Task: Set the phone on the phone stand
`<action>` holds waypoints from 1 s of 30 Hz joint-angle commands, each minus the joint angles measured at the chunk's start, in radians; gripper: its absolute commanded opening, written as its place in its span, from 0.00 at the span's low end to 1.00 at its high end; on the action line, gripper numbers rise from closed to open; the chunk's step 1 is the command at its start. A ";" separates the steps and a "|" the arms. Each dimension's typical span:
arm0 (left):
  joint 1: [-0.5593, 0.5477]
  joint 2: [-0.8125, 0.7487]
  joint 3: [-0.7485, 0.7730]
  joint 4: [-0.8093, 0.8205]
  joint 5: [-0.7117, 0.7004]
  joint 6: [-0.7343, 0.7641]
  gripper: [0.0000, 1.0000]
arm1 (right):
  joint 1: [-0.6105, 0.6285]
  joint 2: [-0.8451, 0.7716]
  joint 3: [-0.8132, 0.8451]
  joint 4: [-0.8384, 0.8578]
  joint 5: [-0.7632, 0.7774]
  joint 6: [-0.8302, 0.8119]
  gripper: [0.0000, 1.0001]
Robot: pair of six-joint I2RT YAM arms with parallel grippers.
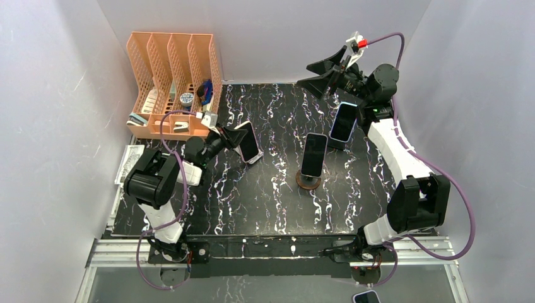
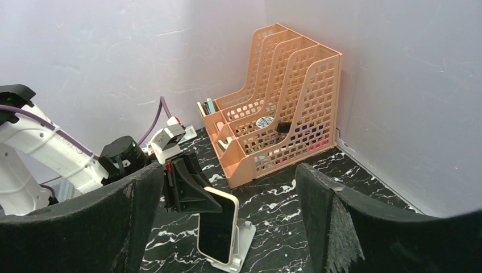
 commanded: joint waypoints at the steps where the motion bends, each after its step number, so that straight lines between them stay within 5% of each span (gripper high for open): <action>1: -0.020 -0.054 0.029 0.294 -0.059 0.030 0.00 | -0.006 0.005 -0.014 0.031 -0.008 -0.004 0.93; 30: -0.049 0.017 0.076 0.294 -0.087 0.068 0.00 | -0.005 0.022 -0.017 0.031 -0.025 -0.010 0.94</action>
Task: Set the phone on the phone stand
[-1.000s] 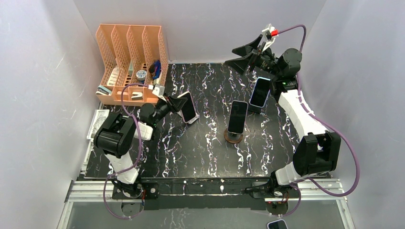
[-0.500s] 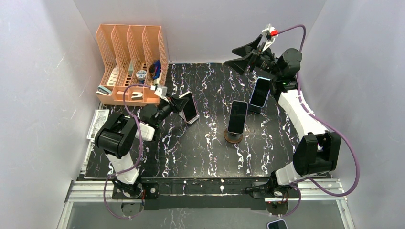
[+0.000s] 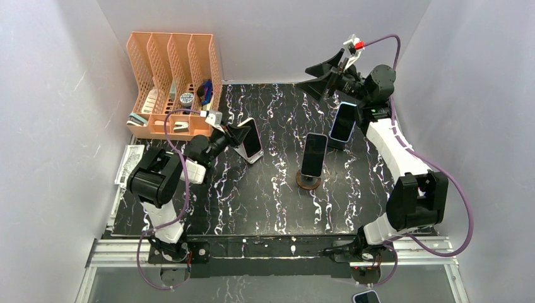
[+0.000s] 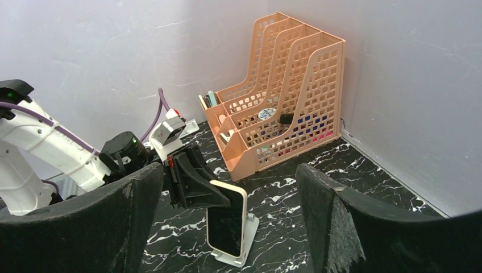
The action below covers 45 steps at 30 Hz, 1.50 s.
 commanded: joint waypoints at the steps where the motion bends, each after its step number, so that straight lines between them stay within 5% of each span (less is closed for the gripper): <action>1: 0.000 -0.001 0.034 0.294 -0.014 0.013 0.00 | -0.005 0.006 -0.001 0.031 -0.015 -0.009 0.94; 42: -0.001 0.164 -0.046 0.295 0.014 0.033 0.00 | -0.012 0.004 -0.015 0.031 -0.015 -0.018 0.94; 45: -0.001 0.175 -0.051 0.294 -0.002 0.038 0.06 | -0.011 0.003 -0.015 0.031 -0.014 -0.018 0.94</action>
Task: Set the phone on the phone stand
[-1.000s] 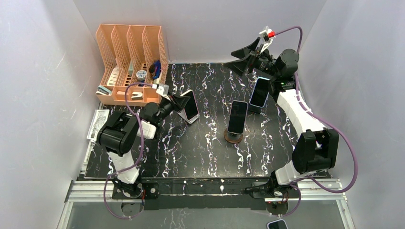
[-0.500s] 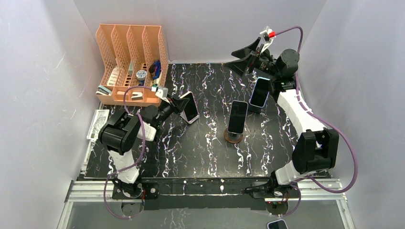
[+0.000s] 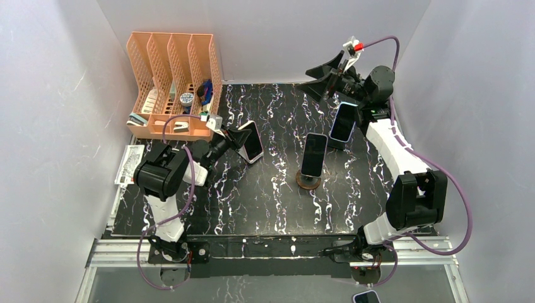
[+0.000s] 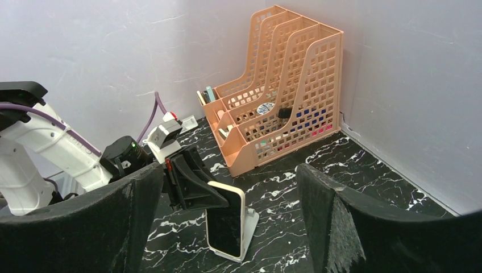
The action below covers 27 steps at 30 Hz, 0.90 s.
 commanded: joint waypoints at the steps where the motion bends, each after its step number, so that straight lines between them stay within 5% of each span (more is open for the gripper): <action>1: 0.003 0.076 -0.029 0.157 -0.018 0.043 0.07 | -0.006 -0.007 0.002 0.031 -0.011 -0.014 0.94; 7: 0.003 0.079 -0.069 0.158 -0.064 0.068 0.16 | -0.006 0.002 0.003 0.043 -0.017 -0.004 0.94; 11: 0.004 0.072 -0.094 0.158 -0.099 0.094 0.33 | -0.005 0.007 0.003 0.052 -0.022 0.004 0.95; 17: 0.007 0.053 -0.129 0.157 -0.156 0.115 0.45 | -0.006 0.029 0.019 0.068 -0.038 0.028 0.95; 20: 0.012 0.029 -0.148 0.157 -0.177 0.122 0.63 | -0.006 0.043 0.027 0.076 -0.050 0.042 0.95; 24: 0.014 0.000 -0.166 0.157 -0.179 0.126 0.69 | -0.006 0.056 0.031 0.080 -0.053 0.059 0.95; 27: 0.014 -0.020 -0.187 0.158 -0.187 0.125 0.90 | -0.005 0.053 0.024 0.086 -0.054 0.075 0.95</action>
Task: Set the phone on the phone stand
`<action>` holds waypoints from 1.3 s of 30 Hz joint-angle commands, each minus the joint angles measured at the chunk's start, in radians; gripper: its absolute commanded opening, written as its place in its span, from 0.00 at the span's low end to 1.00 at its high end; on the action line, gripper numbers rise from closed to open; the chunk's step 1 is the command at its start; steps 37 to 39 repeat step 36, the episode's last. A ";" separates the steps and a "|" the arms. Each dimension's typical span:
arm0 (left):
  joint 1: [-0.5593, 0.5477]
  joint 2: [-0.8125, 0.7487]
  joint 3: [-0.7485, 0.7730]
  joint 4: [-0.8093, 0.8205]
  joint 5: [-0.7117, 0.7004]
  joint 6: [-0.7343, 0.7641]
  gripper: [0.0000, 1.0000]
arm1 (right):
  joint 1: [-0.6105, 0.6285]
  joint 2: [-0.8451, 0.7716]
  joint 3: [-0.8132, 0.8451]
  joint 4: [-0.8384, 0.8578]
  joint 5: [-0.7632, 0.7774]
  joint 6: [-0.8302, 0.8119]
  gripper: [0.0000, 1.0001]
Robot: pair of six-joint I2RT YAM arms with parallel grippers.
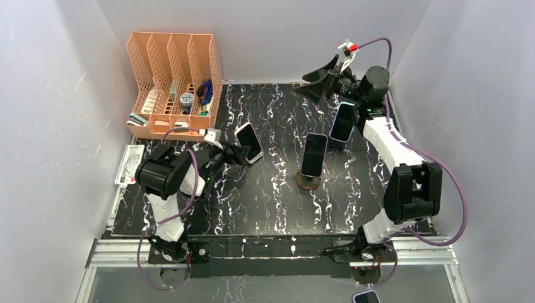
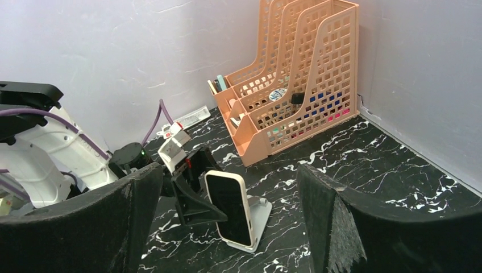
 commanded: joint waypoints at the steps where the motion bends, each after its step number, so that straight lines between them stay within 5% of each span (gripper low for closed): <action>1: 0.015 -0.047 -0.048 0.171 -0.059 0.051 0.95 | -0.006 -0.006 0.020 0.070 -0.018 0.033 0.95; 14: 0.012 -0.348 -0.203 0.110 -0.099 -0.040 0.98 | -0.005 -0.098 -0.130 0.020 0.135 0.057 0.97; 17: 0.009 -0.564 -0.206 -0.100 -0.113 -0.017 0.98 | -0.006 -0.143 -0.169 -0.092 0.272 0.013 0.99; 22: 0.009 -0.962 -0.045 -0.725 -0.236 0.151 0.98 | -0.003 -0.211 -0.208 -0.189 0.428 -0.046 0.99; 28: 0.014 -1.057 0.295 -1.319 -0.506 0.316 0.98 | -0.004 -0.307 -0.216 -0.319 0.611 -0.108 0.99; 31: 0.015 -1.046 0.382 -1.408 -0.500 0.348 0.98 | -0.003 -0.356 -0.265 -0.295 0.613 -0.106 0.99; 39: 0.017 -1.049 0.363 -1.322 -0.490 0.344 0.98 | -0.004 -0.373 -0.266 -0.339 0.633 -0.125 0.99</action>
